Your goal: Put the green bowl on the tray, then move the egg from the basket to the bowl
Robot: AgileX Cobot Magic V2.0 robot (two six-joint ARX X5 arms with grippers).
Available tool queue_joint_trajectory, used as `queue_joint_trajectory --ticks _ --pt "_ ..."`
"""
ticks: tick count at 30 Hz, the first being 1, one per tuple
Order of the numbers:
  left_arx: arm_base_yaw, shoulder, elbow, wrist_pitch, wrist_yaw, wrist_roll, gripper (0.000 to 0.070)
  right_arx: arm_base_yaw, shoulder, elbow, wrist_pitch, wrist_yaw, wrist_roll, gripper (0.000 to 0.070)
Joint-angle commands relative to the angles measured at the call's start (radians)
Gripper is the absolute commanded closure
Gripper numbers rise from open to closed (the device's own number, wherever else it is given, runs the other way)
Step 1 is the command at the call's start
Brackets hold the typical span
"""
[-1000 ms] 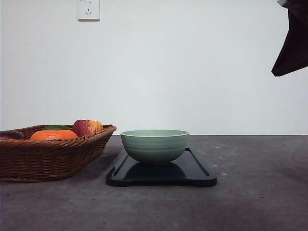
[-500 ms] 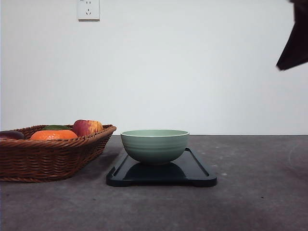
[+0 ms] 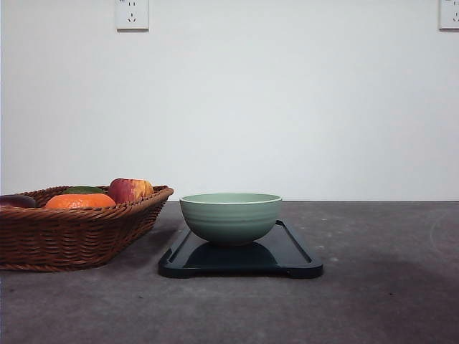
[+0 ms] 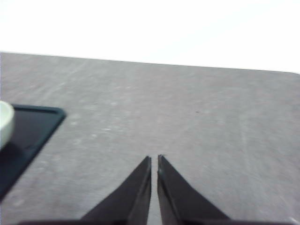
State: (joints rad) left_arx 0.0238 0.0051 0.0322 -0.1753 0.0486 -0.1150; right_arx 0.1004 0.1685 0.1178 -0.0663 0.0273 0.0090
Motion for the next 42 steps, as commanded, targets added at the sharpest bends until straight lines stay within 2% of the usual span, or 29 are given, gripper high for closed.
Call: queue_joint_trajectory --ticks 1,7,42 --pt "0.001 -0.001 -0.019 0.015 -0.001 0.018 0.0677 -0.017 -0.044 -0.024 0.013 0.0 0.009 0.0684" --pt "0.001 -0.001 -0.019 0.016 -0.001 0.018 0.0677 -0.056 -0.164 -0.094 0.014 -0.001 0.012 0.0684" --pt "0.001 -0.001 -0.019 0.016 -0.001 0.018 0.0677 -0.064 -0.165 -0.105 0.023 0.0 0.005 0.0684"
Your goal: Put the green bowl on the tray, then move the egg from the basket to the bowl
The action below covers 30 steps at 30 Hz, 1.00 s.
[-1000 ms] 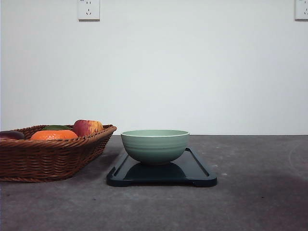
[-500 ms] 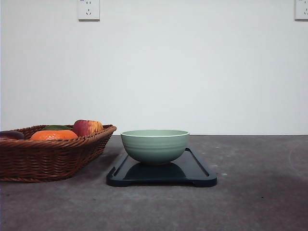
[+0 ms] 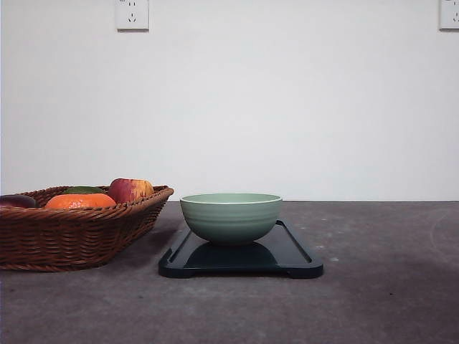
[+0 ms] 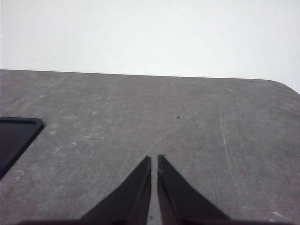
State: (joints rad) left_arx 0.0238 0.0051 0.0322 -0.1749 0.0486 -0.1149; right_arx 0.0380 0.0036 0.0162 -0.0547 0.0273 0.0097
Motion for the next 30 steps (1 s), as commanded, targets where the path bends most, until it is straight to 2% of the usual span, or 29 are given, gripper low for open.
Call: queue_joint_trajectory --ticks 1,30 --pt "0.001 -0.001 -0.019 0.015 -0.001 0.018 0.0677 -0.002 0.0 -0.004 0.012 0.0 0.004 0.0684" --pt "0.001 -0.001 -0.019 0.015 -0.001 0.018 0.0677 -0.002 0.0 -0.004 0.012 0.0 0.004 0.0684"
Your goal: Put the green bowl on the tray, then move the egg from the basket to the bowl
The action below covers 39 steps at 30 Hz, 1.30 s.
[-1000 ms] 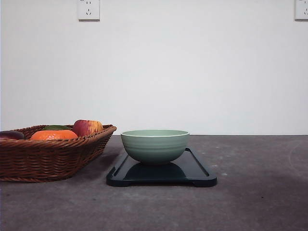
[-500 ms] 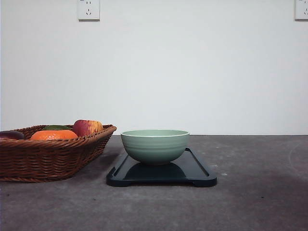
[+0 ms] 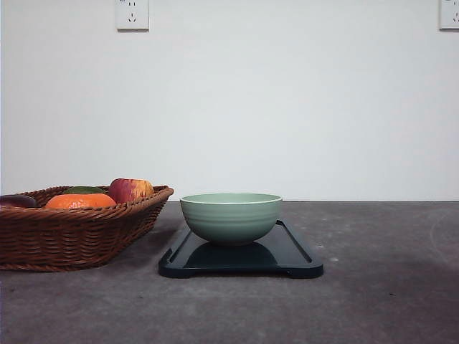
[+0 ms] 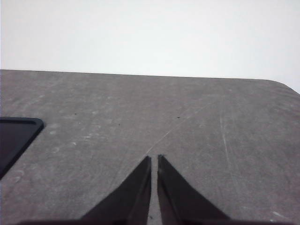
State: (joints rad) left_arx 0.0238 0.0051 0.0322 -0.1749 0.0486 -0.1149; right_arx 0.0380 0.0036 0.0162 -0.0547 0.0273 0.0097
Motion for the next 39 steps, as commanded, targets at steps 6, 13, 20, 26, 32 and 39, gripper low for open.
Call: queue_joint_trajectory --ticks 6,13,20,26,32,39 --pt "0.001 -0.001 -0.019 0.015 -0.001 0.018 0.0677 -0.002 0.0 -0.004 0.012 0.0 0.004 0.0684" --pt "0.001 -0.001 -0.019 0.015 -0.001 0.018 0.0677 -0.002 0.0 -0.004 0.012 0.0 0.004 0.0684" --pt "0.001 -0.001 -0.019 0.015 -0.001 0.018 0.0677 -0.002 0.0 -0.004 0.012 0.0 0.004 0.0684" --pt "0.001 -0.001 -0.019 0.015 -0.001 0.018 0.0677 -0.002 0.0 -0.004 0.012 0.0 0.004 0.0684" --pt "0.001 -0.001 -0.019 0.016 -0.001 0.017 0.0677 -0.002 0.0 -0.004 0.012 0.0 0.004 0.0684" --pt "0.001 -0.001 -0.019 0.015 -0.001 0.018 0.0677 -0.002 0.0 -0.004 0.012 0.0 0.004 0.0684"
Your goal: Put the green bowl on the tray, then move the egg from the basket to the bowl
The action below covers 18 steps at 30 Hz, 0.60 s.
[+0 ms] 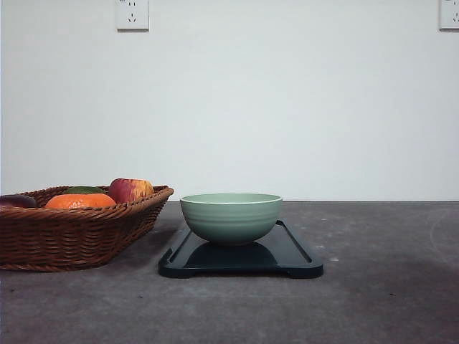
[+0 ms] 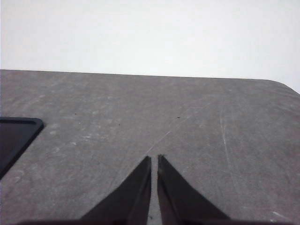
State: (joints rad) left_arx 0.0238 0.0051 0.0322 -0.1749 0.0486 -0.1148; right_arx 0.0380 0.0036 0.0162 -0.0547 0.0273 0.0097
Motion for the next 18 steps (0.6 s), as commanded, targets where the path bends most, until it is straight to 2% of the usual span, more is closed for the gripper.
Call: queue_joint_trajectory --ticks 1,18 --pt "0.001 -0.001 -0.019 0.015 -0.001 0.017 0.0677 -0.002 0.0 -0.004 0.012 0.0 0.004 0.0683" --pt "0.001 -0.001 -0.019 0.015 -0.001 0.017 0.0677 -0.002 0.0 -0.004 0.012 0.0 0.004 0.0684"
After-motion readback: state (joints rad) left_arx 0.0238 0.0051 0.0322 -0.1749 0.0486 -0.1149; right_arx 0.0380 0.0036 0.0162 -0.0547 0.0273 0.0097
